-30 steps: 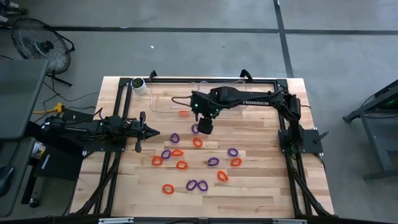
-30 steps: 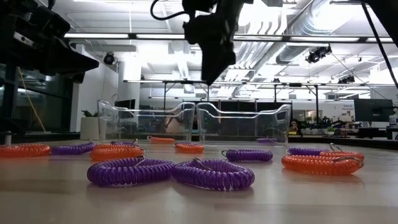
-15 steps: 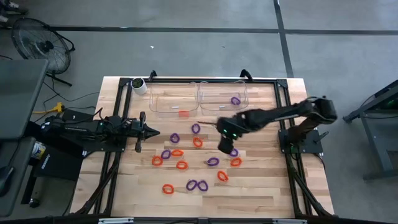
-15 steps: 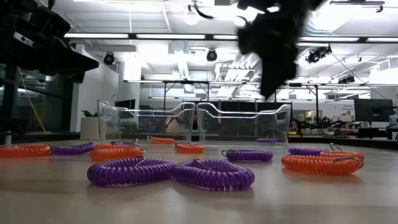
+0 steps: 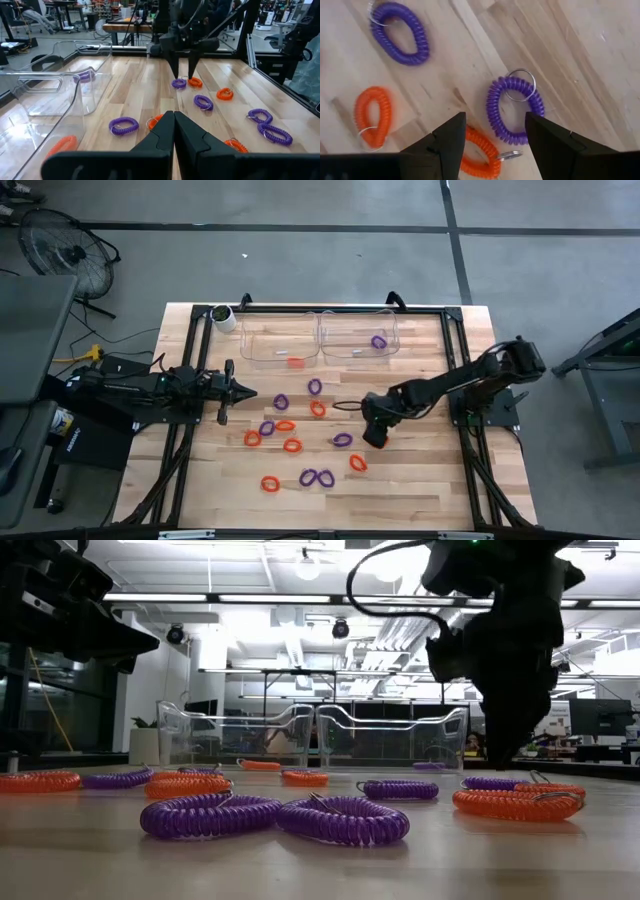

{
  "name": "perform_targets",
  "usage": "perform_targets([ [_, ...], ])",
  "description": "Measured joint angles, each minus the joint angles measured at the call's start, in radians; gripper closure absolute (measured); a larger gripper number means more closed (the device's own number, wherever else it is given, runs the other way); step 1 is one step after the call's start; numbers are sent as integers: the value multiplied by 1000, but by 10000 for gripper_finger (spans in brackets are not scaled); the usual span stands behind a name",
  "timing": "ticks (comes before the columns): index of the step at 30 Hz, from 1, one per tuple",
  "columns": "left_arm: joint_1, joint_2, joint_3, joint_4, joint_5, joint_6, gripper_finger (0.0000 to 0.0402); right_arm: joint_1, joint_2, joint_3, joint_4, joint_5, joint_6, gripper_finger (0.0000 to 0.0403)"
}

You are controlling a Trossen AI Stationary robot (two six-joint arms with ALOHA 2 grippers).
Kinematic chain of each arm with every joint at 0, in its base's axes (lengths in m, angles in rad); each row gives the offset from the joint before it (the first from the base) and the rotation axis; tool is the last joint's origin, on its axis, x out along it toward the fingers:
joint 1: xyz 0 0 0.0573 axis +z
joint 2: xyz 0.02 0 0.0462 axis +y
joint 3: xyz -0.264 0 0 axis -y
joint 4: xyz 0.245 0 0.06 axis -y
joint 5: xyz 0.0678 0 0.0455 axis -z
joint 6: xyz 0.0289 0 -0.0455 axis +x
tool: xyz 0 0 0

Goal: Sort spring keychains
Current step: Put the violet spring keychain into the right bin

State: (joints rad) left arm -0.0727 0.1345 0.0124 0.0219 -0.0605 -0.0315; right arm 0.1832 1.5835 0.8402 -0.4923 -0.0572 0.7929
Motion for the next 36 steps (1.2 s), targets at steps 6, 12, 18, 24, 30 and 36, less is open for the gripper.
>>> perform_targets([
  [6,0,0,0,0,0,0,399,4,50,1,20,5,-18,204],
  [12,0,0,0,0,0,0,399,4,88,3,34,3,-34,204],
  [18,0,0,0,0,0,0,399,4,111,5,29,23,-34,206],
  [24,0,0,0,0,0,0,399,5,115,3,7,69,-34,253],
  [30,0,0,0,0,0,0,399,3,117,2,-11,84,-53,332],
  [36,0,0,0,0,0,0,399,3,117,2,-10,89,-83,391],
])
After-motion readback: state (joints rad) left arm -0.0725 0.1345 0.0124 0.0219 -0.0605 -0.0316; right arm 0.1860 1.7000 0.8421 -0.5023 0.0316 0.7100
